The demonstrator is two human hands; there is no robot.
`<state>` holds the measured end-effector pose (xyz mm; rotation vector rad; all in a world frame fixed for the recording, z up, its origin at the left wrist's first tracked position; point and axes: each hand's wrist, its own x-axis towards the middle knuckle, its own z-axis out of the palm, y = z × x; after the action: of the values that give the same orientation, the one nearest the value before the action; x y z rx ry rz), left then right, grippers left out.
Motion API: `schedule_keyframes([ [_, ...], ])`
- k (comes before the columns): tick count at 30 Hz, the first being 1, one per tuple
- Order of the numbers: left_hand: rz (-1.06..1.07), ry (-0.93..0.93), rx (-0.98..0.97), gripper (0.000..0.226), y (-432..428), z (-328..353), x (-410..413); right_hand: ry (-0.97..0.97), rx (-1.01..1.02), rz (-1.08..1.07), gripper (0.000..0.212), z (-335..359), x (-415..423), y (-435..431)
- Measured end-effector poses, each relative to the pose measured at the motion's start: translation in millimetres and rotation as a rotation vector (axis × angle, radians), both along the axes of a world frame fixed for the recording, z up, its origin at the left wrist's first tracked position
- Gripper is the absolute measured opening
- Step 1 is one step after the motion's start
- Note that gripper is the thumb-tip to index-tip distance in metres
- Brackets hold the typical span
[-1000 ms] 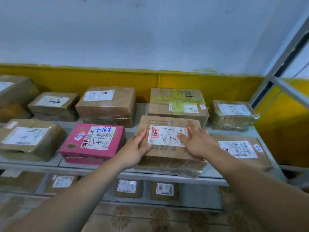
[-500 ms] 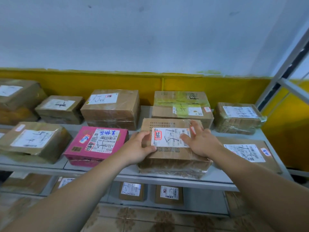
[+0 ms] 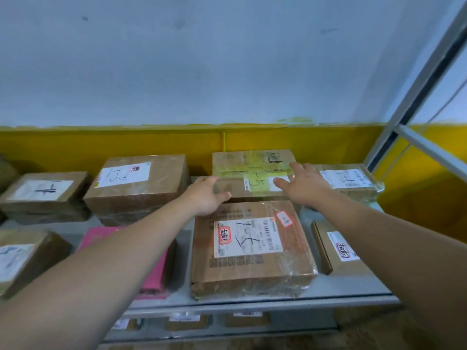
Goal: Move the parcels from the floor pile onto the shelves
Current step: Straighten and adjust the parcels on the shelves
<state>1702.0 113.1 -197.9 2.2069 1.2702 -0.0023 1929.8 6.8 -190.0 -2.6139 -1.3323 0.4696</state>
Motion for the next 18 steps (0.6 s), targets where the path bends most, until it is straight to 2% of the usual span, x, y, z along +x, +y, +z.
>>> schedule_keyframes([
  [6,0.088,0.045,-0.082,0.078,27.9,-13.8,32.8,-0.02,-0.07,0.09,0.08,-26.4,39.0,33.9],
  [11,0.09,0.121,-0.127,0.084,34.6,-28.0,44.2,0.177,-0.1,0.066,0.088,-50.9,55.8,56.3],
  [18,0.169,0.1,-0.156,0.083,45.8,-33.3,38.7,0.126,-0.127,0.108,0.09,-62.8,42.0,67.3],
])
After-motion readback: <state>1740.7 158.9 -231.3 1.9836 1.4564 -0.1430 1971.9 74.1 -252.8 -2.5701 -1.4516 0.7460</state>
